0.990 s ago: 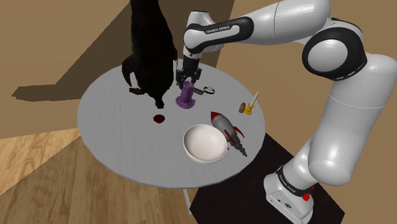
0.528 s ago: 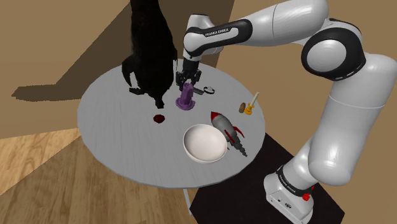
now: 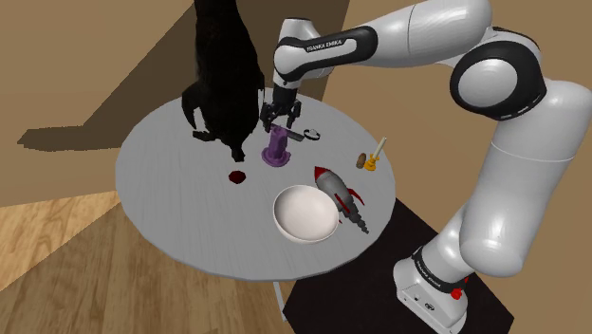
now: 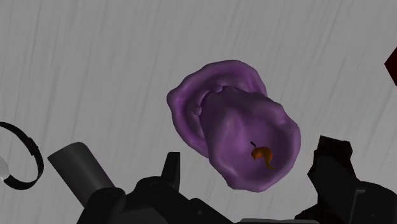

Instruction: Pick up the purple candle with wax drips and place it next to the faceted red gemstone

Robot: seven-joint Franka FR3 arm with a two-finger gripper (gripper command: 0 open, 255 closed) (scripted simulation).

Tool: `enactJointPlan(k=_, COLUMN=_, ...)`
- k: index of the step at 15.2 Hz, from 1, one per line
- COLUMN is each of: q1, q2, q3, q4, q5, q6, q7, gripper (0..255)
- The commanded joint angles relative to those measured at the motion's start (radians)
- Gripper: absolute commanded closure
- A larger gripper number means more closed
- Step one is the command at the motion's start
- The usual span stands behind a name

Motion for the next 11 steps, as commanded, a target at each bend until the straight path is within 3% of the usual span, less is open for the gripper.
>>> enactJointPlan(k=1, q1=-0.002, q2=-0.017, q3=-0.002, q4=0.027, q5=-0.003, q6=-0.044, q7=0.002, gripper=0)
enactJointPlan(k=3, q1=-0.005, q2=-0.031, q3=-0.004, q4=0.068, q5=-0.006, q6=-0.099, q7=0.005, gripper=0)
enactJointPlan(k=11, q1=-0.005, q2=-0.031, q3=-0.004, q4=0.068, q5=-0.006, q6=-0.099, q7=0.005, gripper=0)
